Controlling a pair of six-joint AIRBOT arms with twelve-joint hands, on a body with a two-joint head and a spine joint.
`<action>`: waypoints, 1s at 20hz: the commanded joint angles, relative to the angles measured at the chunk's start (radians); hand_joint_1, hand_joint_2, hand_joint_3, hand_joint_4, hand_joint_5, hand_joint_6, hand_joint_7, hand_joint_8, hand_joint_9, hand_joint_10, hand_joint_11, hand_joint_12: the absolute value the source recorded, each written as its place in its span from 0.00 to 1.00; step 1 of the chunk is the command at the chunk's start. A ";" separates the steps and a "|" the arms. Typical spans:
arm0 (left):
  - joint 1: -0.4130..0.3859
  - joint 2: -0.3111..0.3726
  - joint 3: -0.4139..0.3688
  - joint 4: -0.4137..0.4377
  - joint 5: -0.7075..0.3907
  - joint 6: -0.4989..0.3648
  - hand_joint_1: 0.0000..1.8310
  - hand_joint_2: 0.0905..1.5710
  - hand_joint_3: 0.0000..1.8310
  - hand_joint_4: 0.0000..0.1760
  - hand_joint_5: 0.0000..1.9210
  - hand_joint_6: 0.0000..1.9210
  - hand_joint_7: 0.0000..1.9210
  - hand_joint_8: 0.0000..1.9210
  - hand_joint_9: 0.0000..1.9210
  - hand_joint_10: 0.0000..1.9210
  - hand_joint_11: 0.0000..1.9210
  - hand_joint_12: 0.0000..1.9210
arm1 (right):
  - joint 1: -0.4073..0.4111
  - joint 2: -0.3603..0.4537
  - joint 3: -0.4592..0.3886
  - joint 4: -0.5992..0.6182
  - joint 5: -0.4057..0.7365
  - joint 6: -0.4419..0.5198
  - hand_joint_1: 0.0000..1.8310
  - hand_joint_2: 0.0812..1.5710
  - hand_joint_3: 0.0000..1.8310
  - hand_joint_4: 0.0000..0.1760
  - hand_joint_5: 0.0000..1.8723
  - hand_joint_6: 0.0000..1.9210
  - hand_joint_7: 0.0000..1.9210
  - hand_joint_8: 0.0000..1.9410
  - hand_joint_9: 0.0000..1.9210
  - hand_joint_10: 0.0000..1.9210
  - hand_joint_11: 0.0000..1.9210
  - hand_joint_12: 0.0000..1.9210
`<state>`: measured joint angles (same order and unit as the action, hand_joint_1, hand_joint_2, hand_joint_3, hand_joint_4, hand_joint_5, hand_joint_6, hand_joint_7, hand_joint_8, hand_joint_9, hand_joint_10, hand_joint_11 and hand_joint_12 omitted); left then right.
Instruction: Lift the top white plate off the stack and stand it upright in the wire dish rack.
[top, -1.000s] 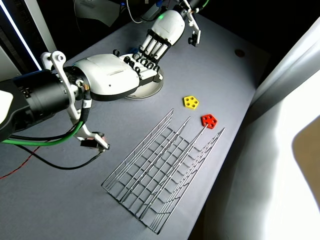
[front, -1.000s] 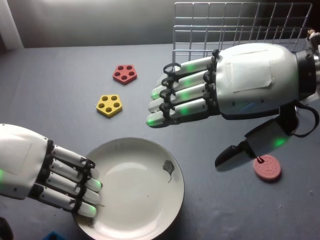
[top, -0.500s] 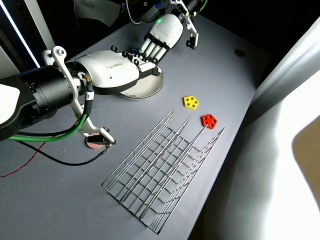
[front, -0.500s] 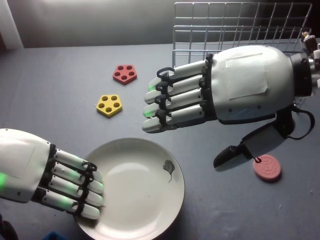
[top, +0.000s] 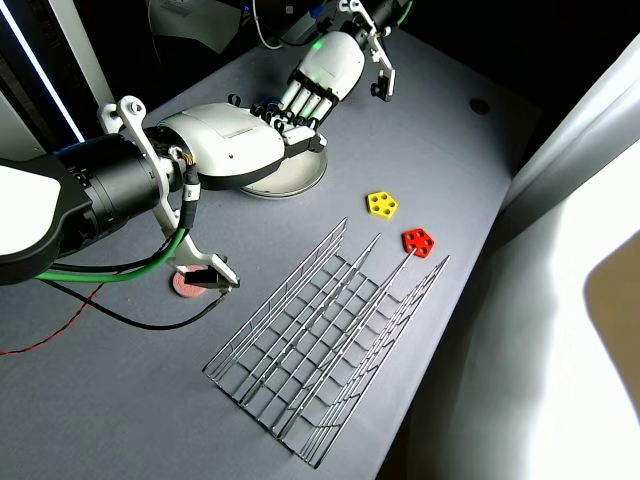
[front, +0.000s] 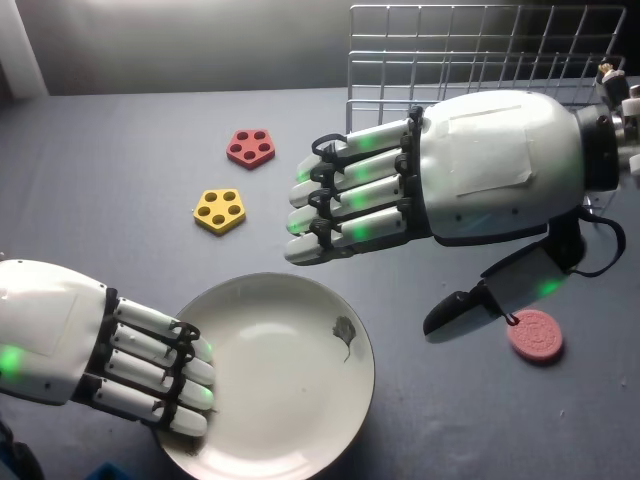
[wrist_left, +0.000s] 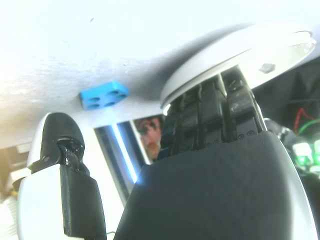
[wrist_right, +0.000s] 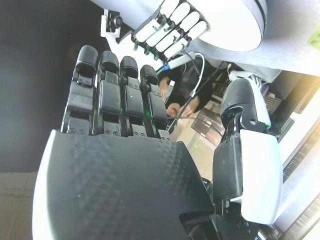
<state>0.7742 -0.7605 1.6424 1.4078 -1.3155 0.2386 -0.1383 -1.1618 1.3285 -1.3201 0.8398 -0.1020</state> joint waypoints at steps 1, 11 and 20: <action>-0.005 -0.017 -0.010 -0.043 -0.006 -0.002 0.25 0.63 0.00 0.00 0.08 0.00 0.08 0.01 0.08 0.00 0.00 0.24 | 0.005 0.011 0.005 0.076 0.064 0.000 0.24 0.68 0.00 0.00 0.10 0.00 0.10 0.00 0.10 0.00 0.02 0.23; 0.023 -0.065 -0.093 -0.138 0.156 -0.009 0.22 0.65 0.00 0.00 0.07 0.00 0.06 0.00 0.05 0.00 0.00 0.21 | -0.018 0.011 0.032 0.076 0.075 0.000 0.24 0.69 0.00 0.00 0.09 0.00 0.10 0.00 0.10 0.00 0.04 0.24; 0.023 -0.087 -0.099 -0.145 0.178 -0.007 0.20 0.64 0.00 0.00 0.06 0.00 0.06 0.00 0.07 0.00 0.00 0.21 | -0.062 0.005 0.021 0.060 0.059 0.001 0.28 0.69 0.00 0.00 0.10 0.00 0.09 0.00 0.09 0.00 0.02 0.27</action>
<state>0.8024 -0.8318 1.5471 1.2602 -1.1603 0.2359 -0.2043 -1.1652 1.3529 -1.3243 0.8421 -0.1028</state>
